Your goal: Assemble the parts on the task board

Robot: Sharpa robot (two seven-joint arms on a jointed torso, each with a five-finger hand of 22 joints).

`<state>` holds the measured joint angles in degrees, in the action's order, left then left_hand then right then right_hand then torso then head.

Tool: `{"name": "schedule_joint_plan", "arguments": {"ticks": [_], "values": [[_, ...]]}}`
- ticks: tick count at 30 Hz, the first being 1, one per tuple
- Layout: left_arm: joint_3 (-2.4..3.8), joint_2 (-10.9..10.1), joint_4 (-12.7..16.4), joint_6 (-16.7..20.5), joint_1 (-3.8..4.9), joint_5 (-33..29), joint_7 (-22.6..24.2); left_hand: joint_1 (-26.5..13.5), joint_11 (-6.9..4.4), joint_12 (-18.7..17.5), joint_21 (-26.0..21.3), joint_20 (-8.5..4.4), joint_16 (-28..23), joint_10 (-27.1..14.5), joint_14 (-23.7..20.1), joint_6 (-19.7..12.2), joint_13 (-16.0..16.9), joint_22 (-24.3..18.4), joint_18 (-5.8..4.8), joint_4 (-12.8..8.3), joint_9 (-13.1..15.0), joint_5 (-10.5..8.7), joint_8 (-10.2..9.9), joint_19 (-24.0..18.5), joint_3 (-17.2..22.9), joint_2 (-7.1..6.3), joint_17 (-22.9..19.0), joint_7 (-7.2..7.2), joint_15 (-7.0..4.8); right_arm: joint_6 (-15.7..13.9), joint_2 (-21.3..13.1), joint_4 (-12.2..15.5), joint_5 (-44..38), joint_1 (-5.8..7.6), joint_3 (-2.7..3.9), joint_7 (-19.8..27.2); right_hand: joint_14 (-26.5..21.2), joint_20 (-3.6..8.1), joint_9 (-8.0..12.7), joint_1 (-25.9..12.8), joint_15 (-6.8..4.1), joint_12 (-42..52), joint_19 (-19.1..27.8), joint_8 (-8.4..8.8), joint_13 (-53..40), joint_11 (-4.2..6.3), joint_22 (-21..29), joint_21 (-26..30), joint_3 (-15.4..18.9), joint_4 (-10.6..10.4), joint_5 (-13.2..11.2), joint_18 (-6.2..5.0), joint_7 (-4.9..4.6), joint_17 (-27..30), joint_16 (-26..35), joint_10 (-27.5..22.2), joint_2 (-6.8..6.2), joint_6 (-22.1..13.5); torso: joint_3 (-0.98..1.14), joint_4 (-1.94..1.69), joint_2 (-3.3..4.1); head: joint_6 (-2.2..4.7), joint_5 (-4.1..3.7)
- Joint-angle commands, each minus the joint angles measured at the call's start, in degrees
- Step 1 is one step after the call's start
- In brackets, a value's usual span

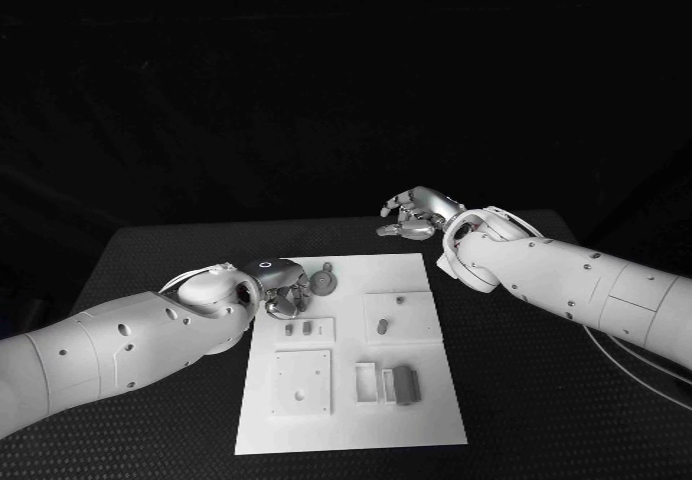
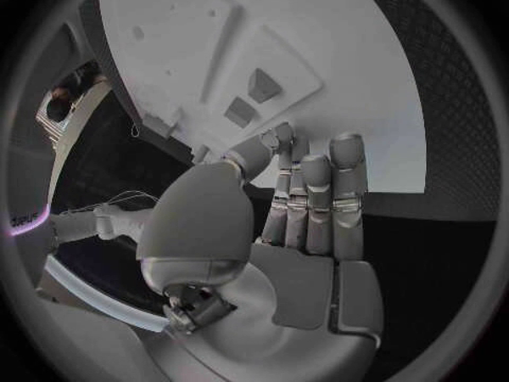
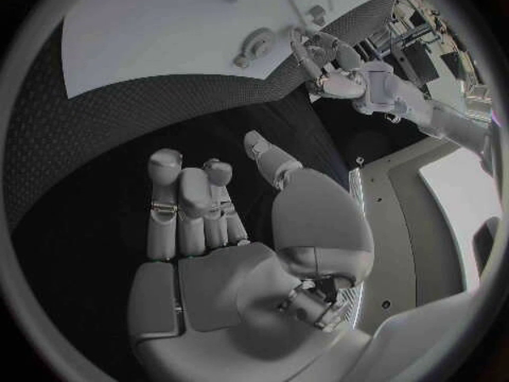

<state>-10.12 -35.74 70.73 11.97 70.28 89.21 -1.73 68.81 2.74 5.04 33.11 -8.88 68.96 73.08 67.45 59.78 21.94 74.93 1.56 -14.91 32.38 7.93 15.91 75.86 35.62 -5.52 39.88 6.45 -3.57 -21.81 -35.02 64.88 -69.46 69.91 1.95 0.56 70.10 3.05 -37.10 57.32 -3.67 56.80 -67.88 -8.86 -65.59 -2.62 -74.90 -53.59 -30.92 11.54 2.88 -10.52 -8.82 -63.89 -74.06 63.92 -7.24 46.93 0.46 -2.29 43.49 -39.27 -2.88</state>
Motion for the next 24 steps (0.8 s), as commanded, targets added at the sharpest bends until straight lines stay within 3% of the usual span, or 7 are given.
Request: {"name": "schedule_joint_plan", "arguments": {"ticks": [1, 16, 24], "values": [[-0.35, -0.07, 0.00, -1.40, -0.27, 0.36, 0.39, -0.51, 0.02, -0.33, 0.34, -0.40, 0.23, 0.36, -0.29, 0.28, 0.08, 1.29, 6.40, 0.30, 0.02, -0.27, 0.33, -0.04, 0.12, 0.28, 0.07, 0.04, -0.08, 0.53, -0.02, 0.12, -0.15, -0.02, 0.00, 0.36, -0.20, 0.45, 0.04, 0.06, -0.07, 0.29, -0.14, -0.24, 0.06, 0.09, -0.96, 0.12, 0.05, -0.05, -0.15, -4.48, -0.29, -0.07, 0.19, -0.17, 0.03, 0.01, 0.01, -0.03, -0.02, -0.04, -0.08], [-0.49, -0.08, 0.10, -0.99, -0.27, 0.21, 0.39, -0.45, 0.02, -0.44, 0.37, -0.40, 0.27, 0.32, -0.34, 0.22, 0.17, 1.28, 6.41, 0.25, 0.03, -0.29, 0.31, -0.13, 0.12, 0.28, 0.13, 0.04, -0.09, 0.47, -0.01, 0.19, -0.15, -0.02, 0.00, 0.39, -0.18, 0.46, 0.04, 0.10, -0.07, 0.31, -0.16, -0.25, 0.08, 0.10, -0.96, 0.12, 0.03, -0.04, -0.15, -4.48, -0.29, -0.07, 0.20, -0.15, 0.05, 0.02, -0.02, -0.05, 0.00, 0.07, -0.01], [-0.50, -0.28, -0.01, -0.73, -0.26, -0.17, -0.27, -0.28, 0.83, -1.33, 0.29, 0.16, 0.08, -1.87, -1.09, -2.20, 0.07, 1.23, 6.59, 0.10, -0.49, -1.27, -0.93, -0.76, 0.13, -1.15, 0.21, 1.02, 0.68, 0.55, -0.05, 0.13, -0.15, -0.02, 0.00, 0.37, -0.18, 0.46, 0.04, 0.09, -0.07, 0.32, -0.16, -0.25, 0.08, 0.09, -0.96, 0.12, 0.04, -0.04, -0.15, -4.48, -0.29, -0.07, 0.20, -0.15, 0.04, 0.02, 0.01, -0.02, 0.00, 0.05, 0.01]]}}
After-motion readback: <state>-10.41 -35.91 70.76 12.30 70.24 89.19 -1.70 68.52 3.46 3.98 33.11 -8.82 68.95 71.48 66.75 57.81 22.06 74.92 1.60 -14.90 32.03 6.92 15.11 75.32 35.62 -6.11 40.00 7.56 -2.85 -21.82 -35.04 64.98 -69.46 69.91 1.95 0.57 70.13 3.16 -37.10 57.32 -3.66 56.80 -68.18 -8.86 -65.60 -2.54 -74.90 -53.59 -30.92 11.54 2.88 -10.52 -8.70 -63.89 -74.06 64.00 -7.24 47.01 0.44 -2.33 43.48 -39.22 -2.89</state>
